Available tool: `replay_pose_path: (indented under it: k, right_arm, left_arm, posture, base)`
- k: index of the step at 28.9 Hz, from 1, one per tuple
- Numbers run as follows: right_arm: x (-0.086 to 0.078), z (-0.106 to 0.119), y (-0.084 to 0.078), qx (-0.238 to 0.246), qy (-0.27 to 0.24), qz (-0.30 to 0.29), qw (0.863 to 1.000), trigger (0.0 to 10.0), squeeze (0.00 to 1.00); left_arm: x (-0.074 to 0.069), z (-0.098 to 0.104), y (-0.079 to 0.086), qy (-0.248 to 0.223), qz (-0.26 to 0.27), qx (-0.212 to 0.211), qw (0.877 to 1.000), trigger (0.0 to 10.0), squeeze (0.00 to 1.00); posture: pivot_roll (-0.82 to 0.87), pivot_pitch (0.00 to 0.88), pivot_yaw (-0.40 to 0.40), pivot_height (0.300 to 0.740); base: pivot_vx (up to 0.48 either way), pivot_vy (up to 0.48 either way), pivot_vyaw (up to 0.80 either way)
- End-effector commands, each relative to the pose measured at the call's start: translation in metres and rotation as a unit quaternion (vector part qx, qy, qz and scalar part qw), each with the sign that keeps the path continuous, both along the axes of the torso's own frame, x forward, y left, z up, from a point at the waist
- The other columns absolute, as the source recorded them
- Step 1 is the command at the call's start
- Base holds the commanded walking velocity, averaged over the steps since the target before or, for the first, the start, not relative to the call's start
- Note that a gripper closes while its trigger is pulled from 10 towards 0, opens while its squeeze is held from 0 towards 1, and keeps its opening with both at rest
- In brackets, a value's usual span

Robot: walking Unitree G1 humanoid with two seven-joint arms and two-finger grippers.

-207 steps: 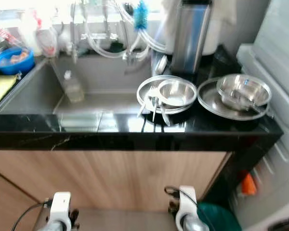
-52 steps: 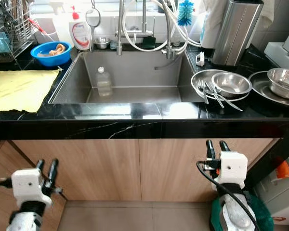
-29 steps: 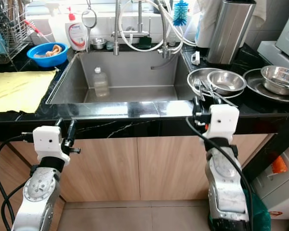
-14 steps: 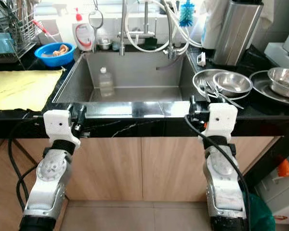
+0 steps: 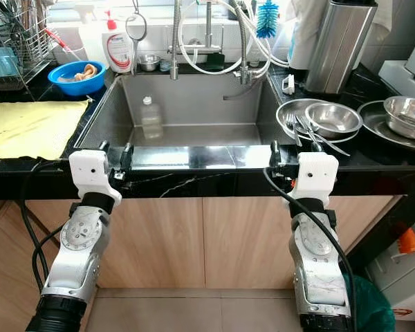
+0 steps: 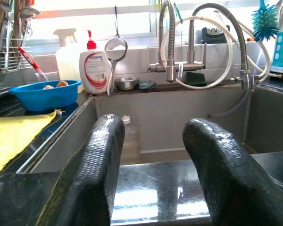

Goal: Kitchen organization

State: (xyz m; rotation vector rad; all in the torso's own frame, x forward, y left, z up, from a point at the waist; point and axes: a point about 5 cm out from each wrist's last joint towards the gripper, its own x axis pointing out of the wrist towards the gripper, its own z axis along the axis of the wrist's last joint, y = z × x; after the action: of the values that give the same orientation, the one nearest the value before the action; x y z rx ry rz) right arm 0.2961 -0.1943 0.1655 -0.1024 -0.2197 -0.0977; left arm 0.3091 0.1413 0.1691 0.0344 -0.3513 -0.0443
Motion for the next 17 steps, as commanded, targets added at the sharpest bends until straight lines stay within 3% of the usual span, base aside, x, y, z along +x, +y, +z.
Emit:
replay_pose_path:
  k: [1,2,3,17]
  right_arm:
    - [0.003,0.001,0.002,0.005,-0.002,0.001,1.0,10.0,0.0]
    - [0.004,0.002,0.002,0.005,-0.003,-0.001,1.0,10.0,0.0]
    - [0.005,0.003,0.001,0.006,-0.005,-0.002,1.0,10.0,0.0]
    - [0.014,0.006,0.002,0.029,-0.006,-0.01,0.999,10.0,0.0]
  left_arm:
    - [0.002,0.002,0.001,-0.005,0.003,0.002,1.0,10.0,1.0]
    - [0.002,0.002,0.001,-0.005,0.005,0.006,1.0,10.0,0.29]
    - [0.002,0.003,0.001,-0.005,0.006,0.007,1.0,10.0,0.0]
    - [0.001,-0.004,0.0,0.005,-0.005,0.012,1.0,10.0,0.0]
  posture:
    - [-0.14,0.0,0.047,0.74]
    - [-0.14,0.0,0.047,0.74]
    - [-0.14,0.0,0.047,0.74]
    - [-0.13,0.0,0.044,0.74]
  base:
    - [0.0,0.0,0.0]
    - [0.0,0.0,0.0]
    - [0.0,0.0,0.0]
    - [0.0,0.0,0.0]
